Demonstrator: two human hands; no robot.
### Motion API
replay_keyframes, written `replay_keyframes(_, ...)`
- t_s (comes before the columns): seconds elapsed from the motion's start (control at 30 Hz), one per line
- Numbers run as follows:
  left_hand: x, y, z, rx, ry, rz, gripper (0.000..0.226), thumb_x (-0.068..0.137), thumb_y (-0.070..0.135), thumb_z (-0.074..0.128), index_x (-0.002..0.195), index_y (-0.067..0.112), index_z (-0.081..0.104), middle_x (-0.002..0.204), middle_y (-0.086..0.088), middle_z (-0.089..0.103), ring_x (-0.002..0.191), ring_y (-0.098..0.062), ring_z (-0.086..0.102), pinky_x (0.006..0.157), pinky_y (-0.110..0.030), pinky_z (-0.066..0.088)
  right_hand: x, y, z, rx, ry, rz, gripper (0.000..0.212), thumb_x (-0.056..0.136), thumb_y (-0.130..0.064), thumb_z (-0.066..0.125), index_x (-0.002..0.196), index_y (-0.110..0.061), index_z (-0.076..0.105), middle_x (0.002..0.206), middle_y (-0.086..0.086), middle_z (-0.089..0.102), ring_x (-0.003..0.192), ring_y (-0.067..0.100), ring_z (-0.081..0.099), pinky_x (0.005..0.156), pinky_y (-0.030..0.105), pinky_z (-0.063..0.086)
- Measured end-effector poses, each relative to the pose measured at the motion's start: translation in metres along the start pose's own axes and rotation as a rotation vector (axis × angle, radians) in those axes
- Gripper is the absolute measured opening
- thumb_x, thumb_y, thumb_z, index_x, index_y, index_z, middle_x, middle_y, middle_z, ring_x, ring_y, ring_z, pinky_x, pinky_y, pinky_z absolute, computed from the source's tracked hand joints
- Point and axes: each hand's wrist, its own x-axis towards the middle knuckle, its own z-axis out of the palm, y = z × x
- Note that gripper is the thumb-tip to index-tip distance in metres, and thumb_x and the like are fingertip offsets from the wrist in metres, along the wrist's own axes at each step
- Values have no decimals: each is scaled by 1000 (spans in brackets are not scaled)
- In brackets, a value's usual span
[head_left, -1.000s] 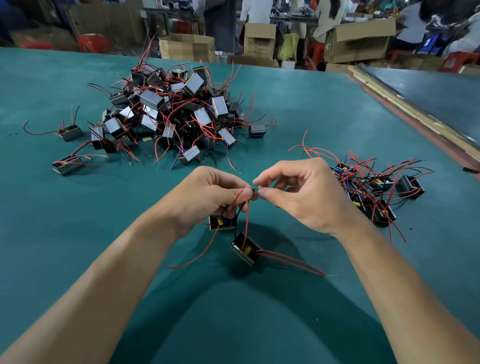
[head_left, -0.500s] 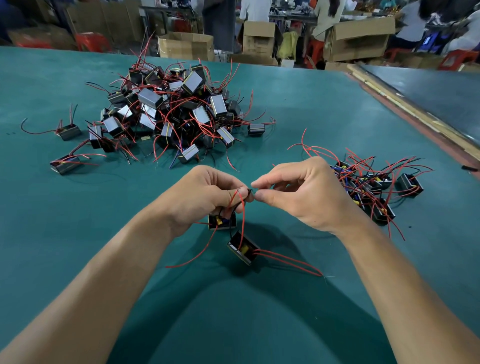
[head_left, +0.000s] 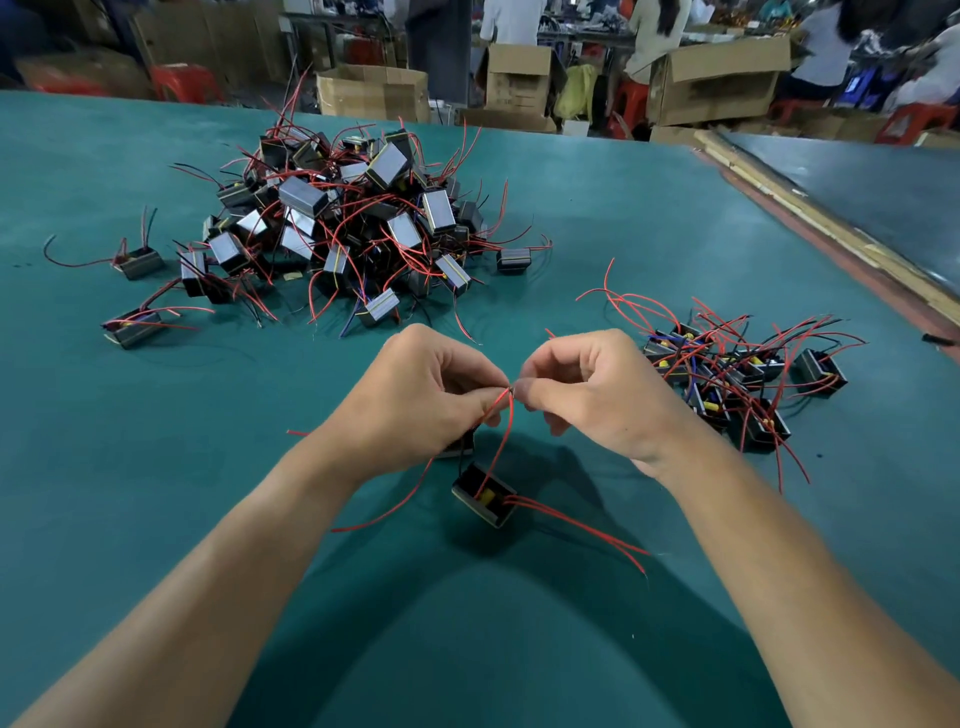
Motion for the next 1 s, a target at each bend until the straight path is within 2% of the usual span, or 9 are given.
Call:
replay_keyframes(0.1,0,2,-4,-112,-22,-59,25,89,8,70,68,20,74,51,9,63,43,-3,42,43,-14,34,-2,-2,1,-42,45,-158,15,81,-5,75,74,-17,68,65,-6,65,57,12,54,52,33,46)
replay_keyframes(0.2,1,0,-4,-184,-28,-105,19,90,6,67,75,14,76,58,3,67,53,-13,47,52,-22,39,-3,-2,1,-86,48,-234,9,80,-9,72,76,-18,73,70,0,69,56,7,54,55,23,44)
replay_keyframes(0.27,2,-1,-4,-218,-15,-130,18,90,5,67,76,12,76,59,1,68,55,-16,48,56,-26,42,-3,-2,-1,-94,57,-240,11,78,-11,71,78,-22,75,72,0,71,56,6,54,56,20,45)
replay_keyframes(0.43,3,-4,-6,-237,-53,-137,23,89,4,67,72,16,77,60,-2,68,55,-17,48,54,-24,42,-3,0,-1,-138,51,-257,23,79,-10,70,83,-33,75,76,-8,70,57,7,53,55,22,44)
replay_keyframes(0.57,3,-4,-5,-233,-66,-155,24,89,6,68,70,17,77,60,-1,68,53,-16,46,51,-23,40,-1,4,-3,-244,31,-253,20,82,-6,73,82,-26,77,68,-20,65,55,6,53,56,18,42)
replay_keyframes(0.7,3,-3,-4,-215,-44,-178,25,89,8,69,68,19,77,59,-1,68,54,-18,47,55,-27,39,-2,3,-5,-274,41,-246,7,80,-19,77,78,-25,77,68,-14,69,58,21,60,54,29,46)
replay_keyframes(0.77,3,-3,-3,-193,-26,-186,25,88,9,69,67,19,77,58,0,68,54,-18,48,56,-28,39,-2,2,-6,-271,41,-242,8,79,-22,74,73,-27,76,67,-10,70,57,17,60,55,29,47)
replay_keyframes(0.87,3,-2,-1,-157,-11,-185,22,88,10,70,68,16,76,58,0,69,57,-20,47,59,-33,39,-1,3,-7,-295,33,-224,14,82,-17,74,70,-23,73,63,-5,68,55,5,54,55,24,45)
replay_keyframes(1.0,2,-1,-2,-158,-13,-186,22,89,9,69,70,14,76,58,-1,68,57,-20,46,61,-35,39,-2,2,-5,-309,8,-211,16,87,-14,72,71,-20,73,64,-1,68,56,6,53,56,23,45)
